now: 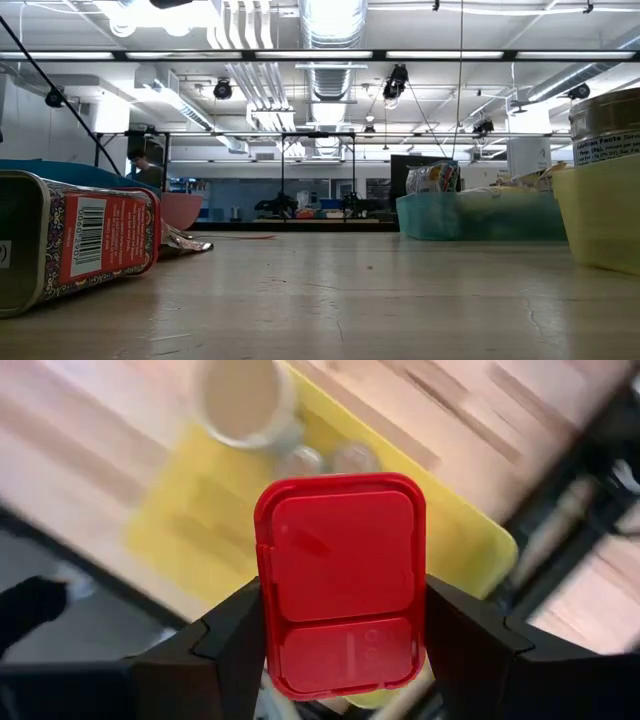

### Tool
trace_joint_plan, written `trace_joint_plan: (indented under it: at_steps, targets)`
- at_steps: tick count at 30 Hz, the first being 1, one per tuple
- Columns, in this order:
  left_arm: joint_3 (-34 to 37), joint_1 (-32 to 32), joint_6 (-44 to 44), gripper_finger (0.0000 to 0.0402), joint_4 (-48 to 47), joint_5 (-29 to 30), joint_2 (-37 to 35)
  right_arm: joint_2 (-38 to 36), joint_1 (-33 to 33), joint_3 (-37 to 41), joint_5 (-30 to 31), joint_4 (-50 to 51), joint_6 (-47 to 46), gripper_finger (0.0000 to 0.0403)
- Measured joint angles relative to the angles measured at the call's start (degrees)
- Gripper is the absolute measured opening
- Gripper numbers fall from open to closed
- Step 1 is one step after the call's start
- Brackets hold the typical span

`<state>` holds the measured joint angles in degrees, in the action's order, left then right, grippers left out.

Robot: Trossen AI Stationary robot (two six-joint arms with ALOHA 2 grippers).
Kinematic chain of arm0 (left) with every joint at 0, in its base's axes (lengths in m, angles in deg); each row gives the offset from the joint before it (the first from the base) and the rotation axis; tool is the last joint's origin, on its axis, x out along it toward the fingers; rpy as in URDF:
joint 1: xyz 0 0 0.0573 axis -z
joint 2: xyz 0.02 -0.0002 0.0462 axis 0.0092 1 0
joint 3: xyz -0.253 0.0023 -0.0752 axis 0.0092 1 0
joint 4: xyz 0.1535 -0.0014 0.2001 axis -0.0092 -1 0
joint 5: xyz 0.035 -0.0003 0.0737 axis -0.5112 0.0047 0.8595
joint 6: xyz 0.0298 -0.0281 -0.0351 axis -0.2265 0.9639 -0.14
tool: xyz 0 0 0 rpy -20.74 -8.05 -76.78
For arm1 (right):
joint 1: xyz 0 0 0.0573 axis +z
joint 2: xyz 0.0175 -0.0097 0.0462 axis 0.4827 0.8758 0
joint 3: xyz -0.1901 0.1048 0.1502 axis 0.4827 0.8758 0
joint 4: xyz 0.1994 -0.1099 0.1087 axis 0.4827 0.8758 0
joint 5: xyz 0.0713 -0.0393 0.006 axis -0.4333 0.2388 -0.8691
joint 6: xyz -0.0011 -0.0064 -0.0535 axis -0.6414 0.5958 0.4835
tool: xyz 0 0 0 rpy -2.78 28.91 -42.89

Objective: Pick & Place Food Item
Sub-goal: Put the right red spice can into the yellow bin

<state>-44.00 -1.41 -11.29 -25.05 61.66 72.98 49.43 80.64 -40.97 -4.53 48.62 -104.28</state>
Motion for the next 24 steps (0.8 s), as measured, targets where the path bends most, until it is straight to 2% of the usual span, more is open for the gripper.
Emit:
trace_joint_plan:
  at_steps: [6, 14, 18, 24]
  targets:
    - [0.0, 0.0, 0.15, 0.0354, -0.57, -0.17, 0.0, -0.03, 0.75, 6.95, -5.0, -5.27, -1.1, 0.0214]
    - [0.0, 0.0, 0.15, 0.0354, -1.78, -0.17, 0.0, 1.49, 3.1, 12.68, -3.64, -16.64, -2.33, 0.0214]
    - [0.0, 0.02, 0.13, 0.0354, -1.78, -0.17, 0.0, 4.52, 3.03, 13.03, -1.25, -21.44, 4.22, 0.0214]
    - [0.0, 0.02, -0.32, 0.0354, -1.76, -0.15, 0.03, 11.92, 2.11, 10.2, 0.23, -21.12, 13.26, 0.0214]
